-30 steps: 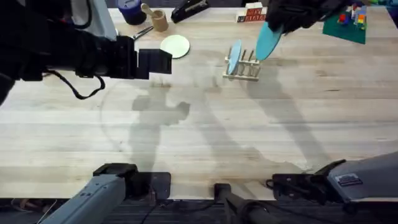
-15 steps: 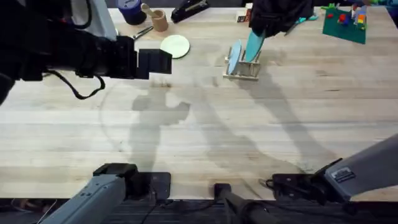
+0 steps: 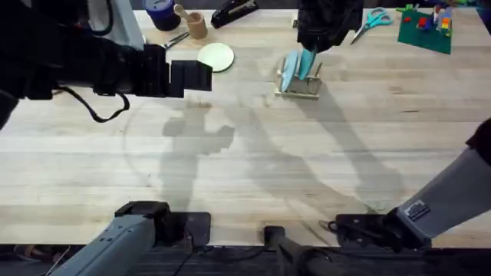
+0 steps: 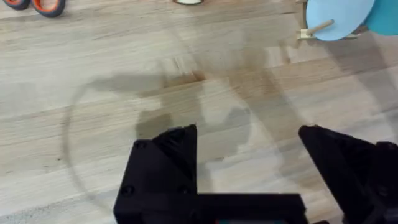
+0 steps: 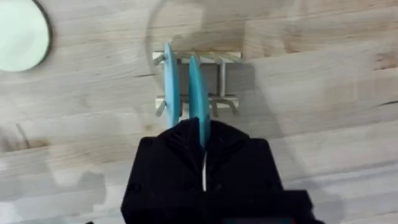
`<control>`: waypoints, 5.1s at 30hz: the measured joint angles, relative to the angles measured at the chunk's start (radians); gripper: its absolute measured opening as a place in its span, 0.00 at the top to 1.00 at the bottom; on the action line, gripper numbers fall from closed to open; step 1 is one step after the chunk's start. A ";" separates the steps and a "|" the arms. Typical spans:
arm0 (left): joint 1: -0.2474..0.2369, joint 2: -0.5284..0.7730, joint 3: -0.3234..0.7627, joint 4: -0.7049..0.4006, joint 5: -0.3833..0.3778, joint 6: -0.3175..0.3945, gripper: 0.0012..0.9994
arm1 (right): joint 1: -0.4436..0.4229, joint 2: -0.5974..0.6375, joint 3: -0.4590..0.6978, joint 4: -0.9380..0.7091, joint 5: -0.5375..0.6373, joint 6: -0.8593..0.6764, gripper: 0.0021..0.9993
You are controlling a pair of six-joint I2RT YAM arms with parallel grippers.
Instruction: Pick up the plates from the table one by one and place each into a slot on the dish rack.
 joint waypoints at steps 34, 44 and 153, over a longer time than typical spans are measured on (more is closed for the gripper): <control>0.000 0.000 0.000 -0.011 0.000 0.000 0.00 | 0.000 0.122 0.005 0.031 0.002 0.000 0.97; 0.000 0.000 0.000 -0.011 0.000 0.000 0.00 | 0.000 0.122 0.007 0.032 0.006 0.007 0.82; 0.290 0.697 0.383 0.348 0.666 -0.107 0.96 | -0.304 -0.600 -0.401 0.112 -0.471 -0.219 0.00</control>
